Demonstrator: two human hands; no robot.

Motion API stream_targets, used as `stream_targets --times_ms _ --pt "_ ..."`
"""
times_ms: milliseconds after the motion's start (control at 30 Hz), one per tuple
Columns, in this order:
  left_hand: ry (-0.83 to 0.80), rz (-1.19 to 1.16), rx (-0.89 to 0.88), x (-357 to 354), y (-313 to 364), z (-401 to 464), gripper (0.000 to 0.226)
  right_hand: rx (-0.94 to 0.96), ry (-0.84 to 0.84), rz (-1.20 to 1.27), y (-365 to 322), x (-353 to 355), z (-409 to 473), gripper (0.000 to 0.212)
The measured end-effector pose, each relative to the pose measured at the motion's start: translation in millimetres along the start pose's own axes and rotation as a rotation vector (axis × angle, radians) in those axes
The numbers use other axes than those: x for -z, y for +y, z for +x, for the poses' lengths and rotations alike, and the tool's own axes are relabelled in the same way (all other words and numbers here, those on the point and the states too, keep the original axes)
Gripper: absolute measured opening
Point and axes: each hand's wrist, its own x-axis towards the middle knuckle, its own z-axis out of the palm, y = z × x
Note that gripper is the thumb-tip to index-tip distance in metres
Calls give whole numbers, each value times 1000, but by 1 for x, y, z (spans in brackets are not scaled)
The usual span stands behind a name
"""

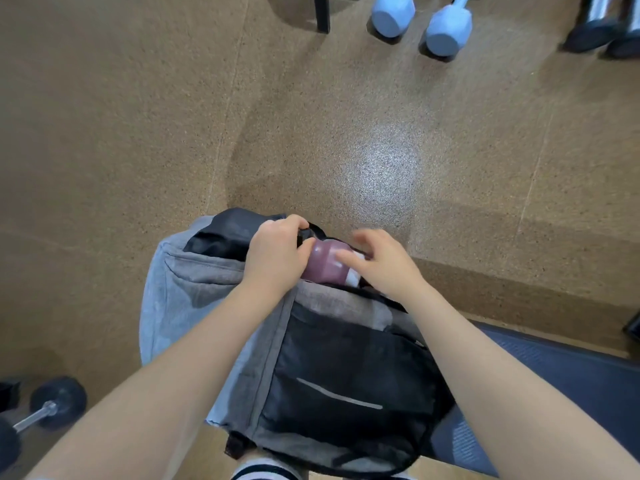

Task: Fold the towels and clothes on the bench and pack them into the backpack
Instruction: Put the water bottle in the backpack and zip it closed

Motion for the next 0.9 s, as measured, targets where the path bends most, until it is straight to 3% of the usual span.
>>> stream_targets --times_ms 100,167,500,633,767,900 --pt "20 -8 -2 0 0 -4 29 -190 -145 -44 15 -1 -13 48" --pt "33 -9 -1 1 -2 -6 30 -209 -144 24 13 -2 -13 47" --pt "34 -4 -95 -13 -7 -12 28 -238 36 103 3 -21 -19 47" --pt "31 262 -132 -21 -6 -10 30 -283 192 2 -4 -30 -28 54" --pt "106 264 -170 -17 -17 -47 49 -172 328 -208 -2 -34 -63 53" --pt "52 127 -125 -11 -50 -101 51 70 265 -506 3 -42 -112 50"
